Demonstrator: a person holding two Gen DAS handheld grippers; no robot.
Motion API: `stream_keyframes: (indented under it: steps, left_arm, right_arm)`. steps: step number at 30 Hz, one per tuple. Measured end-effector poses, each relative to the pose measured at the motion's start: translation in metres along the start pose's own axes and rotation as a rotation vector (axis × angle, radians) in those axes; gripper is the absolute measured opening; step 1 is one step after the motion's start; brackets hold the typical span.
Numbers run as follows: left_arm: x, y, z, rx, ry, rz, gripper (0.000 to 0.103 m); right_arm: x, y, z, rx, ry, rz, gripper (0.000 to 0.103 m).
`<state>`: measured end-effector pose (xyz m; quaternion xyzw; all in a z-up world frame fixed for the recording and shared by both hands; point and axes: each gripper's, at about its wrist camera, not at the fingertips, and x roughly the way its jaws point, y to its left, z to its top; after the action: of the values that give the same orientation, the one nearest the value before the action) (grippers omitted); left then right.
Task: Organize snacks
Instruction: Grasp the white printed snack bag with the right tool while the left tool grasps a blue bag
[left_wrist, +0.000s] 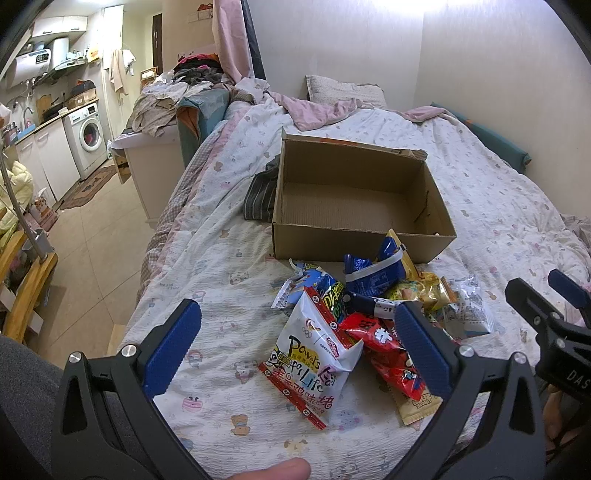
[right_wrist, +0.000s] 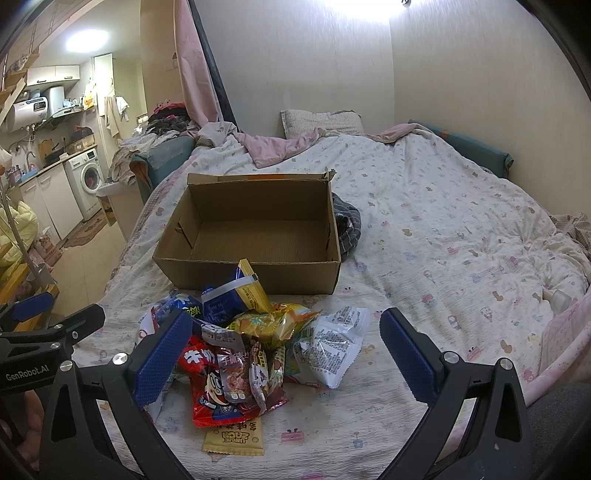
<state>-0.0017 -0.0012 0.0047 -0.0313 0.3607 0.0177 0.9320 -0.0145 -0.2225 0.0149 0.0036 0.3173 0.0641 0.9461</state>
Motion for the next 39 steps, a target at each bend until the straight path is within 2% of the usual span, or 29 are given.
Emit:
stream_keyframes:
  steps: [4, 8, 10, 13, 15, 16, 18, 19, 21, 26, 29, 33, 35, 36, 39]
  left_arm:
    - [0.000, 0.002, 0.000, -0.009, 0.013, 0.000, 0.103]
    - [0.003, 0.010, 0.001, -0.034, 0.038, 0.013, 0.103]
    - [0.005, 0.012, 0.001, -0.044, 0.048, 0.016, 0.103]
    - [0.009, 0.015, 0.001, -0.056, 0.067, 0.018, 0.103]
    - [0.011, 0.016, 0.001, -0.065, 0.076, 0.018, 0.103]
    - [0.012, 0.017, 0.002, -0.070, 0.079, 0.020, 0.103]
    - [0.014, 0.019, 0.002, -0.078, 0.087, 0.023, 0.103]
    - [0.014, 0.020, 0.002, -0.082, 0.092, 0.026, 0.103]
    - [0.016, 0.023, 0.002, -0.086, 0.101, 0.033, 0.103]
    - [0.028, 0.030, 0.003, -0.092, 0.158, 0.049, 0.103]
    - [0.042, 0.037, 0.011, -0.106, 0.235, 0.051, 0.103]
    - [0.054, 0.049, 0.023, -0.128, 0.277, 0.092, 0.103]
    - [0.064, 0.055, 0.032, -0.149, 0.310, 0.100, 0.103]
    - [0.070, 0.058, 0.037, -0.161, 0.336, 0.101, 0.103]
    - [0.086, 0.064, 0.048, -0.167, 0.410, 0.095, 0.103]
  right_arm:
    - [0.000, -0.008, 0.005, 0.038, 0.011, 0.018, 0.103]
    - [0.006, -0.047, 0.031, 0.166, 0.053, 0.027, 0.103]
    - [0.024, -0.072, 0.047, 0.231, 0.147, 0.031, 0.103]
    - [0.067, -0.099, 0.058, 0.289, 0.377, 0.075, 0.103]
    - [0.104, -0.107, 0.052, 0.342, 0.577, 0.173, 0.102]
    - [0.119, -0.109, 0.048, 0.377, 0.634, 0.218, 0.098]
    - [0.139, -0.110, 0.037, 0.408, 0.681, 0.191, 0.095]
    - [0.147, -0.107, 0.032, 0.416, 0.705, 0.203, 0.089]
    - [0.165, -0.100, 0.019, 0.436, 0.760, 0.229, 0.084]
    - [0.184, -0.087, -0.004, 0.406, 0.804, 0.212, 0.082]
    - [0.185, -0.090, -0.010, 0.430, 0.785, 0.219, 0.081]
    - [0.178, -0.096, -0.014, 0.437, 0.758, 0.225, 0.081]
    - [0.175, -0.103, -0.020, 0.445, 0.760, 0.234, 0.075]
    - [0.176, -0.105, -0.027, 0.454, 0.761, 0.241, 0.068]
    - [0.174, -0.114, -0.031, 0.453, 0.750, 0.246, 0.057]
